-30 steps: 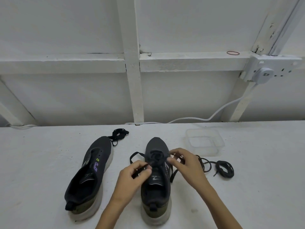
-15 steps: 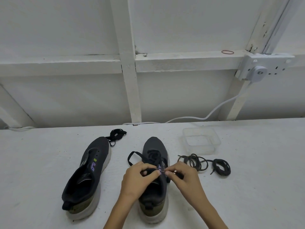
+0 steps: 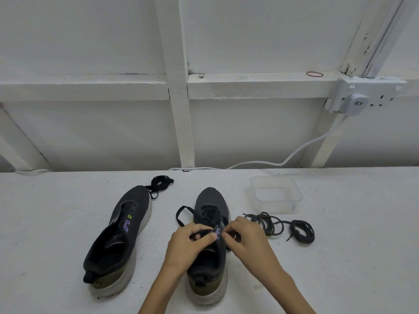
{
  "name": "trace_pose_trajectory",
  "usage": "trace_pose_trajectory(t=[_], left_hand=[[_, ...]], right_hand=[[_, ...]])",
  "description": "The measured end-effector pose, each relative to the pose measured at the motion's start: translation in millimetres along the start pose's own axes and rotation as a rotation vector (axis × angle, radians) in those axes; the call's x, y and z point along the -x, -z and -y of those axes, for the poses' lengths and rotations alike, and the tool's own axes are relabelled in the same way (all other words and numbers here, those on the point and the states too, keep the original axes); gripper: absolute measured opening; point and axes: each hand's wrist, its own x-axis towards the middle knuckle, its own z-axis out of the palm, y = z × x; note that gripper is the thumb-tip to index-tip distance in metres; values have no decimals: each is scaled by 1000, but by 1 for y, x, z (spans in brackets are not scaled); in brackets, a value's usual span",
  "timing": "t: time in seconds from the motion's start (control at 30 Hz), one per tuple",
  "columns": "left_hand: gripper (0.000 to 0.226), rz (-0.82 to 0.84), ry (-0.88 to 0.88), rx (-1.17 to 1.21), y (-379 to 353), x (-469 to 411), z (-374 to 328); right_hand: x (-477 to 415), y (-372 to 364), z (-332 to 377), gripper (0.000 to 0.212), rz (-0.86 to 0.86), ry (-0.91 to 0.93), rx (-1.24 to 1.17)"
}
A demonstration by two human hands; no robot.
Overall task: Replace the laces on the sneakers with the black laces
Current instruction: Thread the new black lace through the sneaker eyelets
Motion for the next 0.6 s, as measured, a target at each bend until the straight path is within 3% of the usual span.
trace_pose_trajectory(t=[0.03, 0.3, 0.6], left_hand=[[9, -2, 0, 0, 0, 1, -1], [14, -47, -16, -64, -3, 5, 1], [17, -85, -21, -111, -6, 12, 0]], right_hand=[[-2, 1, 1, 13, 4, -10, 14], [-10, 6, 12, 16, 88, -83, 125], [-18, 16, 6, 15, 233, -294, -194]])
